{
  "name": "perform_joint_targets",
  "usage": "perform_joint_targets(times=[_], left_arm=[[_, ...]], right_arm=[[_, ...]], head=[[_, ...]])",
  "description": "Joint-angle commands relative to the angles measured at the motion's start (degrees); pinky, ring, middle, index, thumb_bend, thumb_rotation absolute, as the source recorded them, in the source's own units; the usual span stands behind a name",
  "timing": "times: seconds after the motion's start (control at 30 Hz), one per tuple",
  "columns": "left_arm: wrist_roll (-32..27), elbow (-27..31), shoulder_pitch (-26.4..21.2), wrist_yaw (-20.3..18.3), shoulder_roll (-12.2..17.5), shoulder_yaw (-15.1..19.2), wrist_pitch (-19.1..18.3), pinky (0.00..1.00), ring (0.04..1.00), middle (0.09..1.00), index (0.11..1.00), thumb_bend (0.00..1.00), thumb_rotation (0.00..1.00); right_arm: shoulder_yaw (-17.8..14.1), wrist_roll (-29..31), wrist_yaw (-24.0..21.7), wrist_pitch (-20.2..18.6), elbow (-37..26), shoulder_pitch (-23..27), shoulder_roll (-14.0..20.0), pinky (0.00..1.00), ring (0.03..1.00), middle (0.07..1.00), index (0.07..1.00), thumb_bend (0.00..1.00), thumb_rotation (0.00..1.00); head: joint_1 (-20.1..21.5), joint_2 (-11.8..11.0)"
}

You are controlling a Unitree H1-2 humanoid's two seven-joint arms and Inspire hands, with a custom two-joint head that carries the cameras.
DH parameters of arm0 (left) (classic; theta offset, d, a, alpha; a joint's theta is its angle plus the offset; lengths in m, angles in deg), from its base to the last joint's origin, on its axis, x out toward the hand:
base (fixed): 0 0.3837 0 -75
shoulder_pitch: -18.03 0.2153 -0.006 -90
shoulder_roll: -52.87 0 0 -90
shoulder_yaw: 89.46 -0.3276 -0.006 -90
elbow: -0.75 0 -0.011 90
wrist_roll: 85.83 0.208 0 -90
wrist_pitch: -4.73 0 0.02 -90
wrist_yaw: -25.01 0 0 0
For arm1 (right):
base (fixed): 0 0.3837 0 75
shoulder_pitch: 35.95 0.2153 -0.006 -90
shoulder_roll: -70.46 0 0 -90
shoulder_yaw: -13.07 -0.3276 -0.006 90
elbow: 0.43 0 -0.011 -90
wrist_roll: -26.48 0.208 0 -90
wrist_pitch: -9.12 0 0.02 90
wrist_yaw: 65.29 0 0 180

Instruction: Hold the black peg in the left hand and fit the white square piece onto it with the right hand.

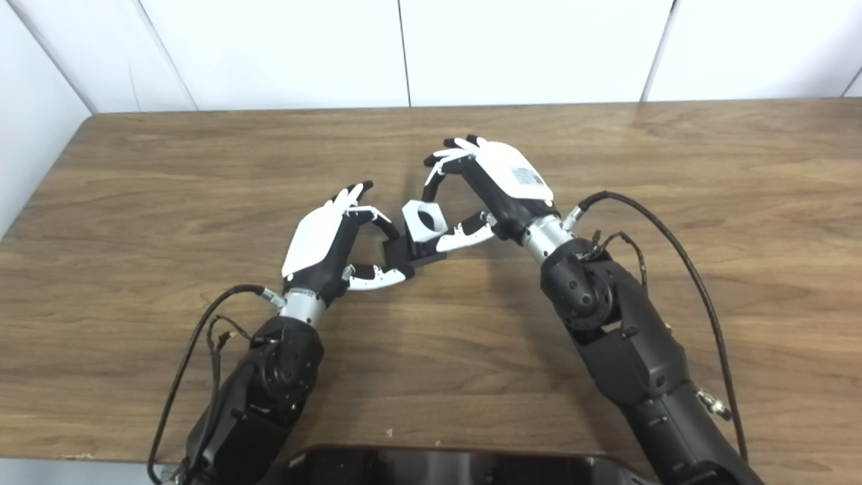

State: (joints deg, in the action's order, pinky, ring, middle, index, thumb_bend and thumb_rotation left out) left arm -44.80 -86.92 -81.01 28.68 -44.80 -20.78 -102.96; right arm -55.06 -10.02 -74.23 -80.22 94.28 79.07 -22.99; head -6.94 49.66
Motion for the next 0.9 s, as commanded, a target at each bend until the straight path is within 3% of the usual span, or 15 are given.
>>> perform_joint_targets(times=[0.0,0.37,0.7,0.87], left_arm=[[1.61,-2.22,0.38,-1.80,0.08,-1.65,-0.37,1.00,1.000,0.979,0.490,0.52,0.08],[1.31,-2.55,-0.23,-2.45,0.36,-1.49,-0.40,1.00,1.000,0.986,0.491,0.52,0.08],[1.21,-2.73,-0.35,-2.41,0.69,-1.60,0.03,1.00,1.000,0.984,0.490,0.52,0.08],[1.44,-2.19,-0.29,-2.85,0.58,-1.59,-0.41,1.00,1.000,0.985,0.491,0.52,0.08]], right_arm=[[2.45,-1.02,-3.03,0.35,-0.29,0.87,-0.05,1.00,0.939,0.804,0.481,0.52,0.14],[8.10,-6.49,-9.55,1.02,-4.91,5.71,5.03,1.00,0.953,0.800,0.481,0.52,0.14],[10.44,-7.24,-19.25,2.23,-10.27,9.93,8.47,1.00,0.933,0.778,0.480,0.52,0.14],[10.68,-7.71,-21.27,2.73,-10.49,11.33,8.83,1.00,0.933,0.773,0.480,0.52,0.14]], head=[[-0.07,0.05],[-0.19,-0.07],[-0.09,-0.10],[-0.54,0.02]])
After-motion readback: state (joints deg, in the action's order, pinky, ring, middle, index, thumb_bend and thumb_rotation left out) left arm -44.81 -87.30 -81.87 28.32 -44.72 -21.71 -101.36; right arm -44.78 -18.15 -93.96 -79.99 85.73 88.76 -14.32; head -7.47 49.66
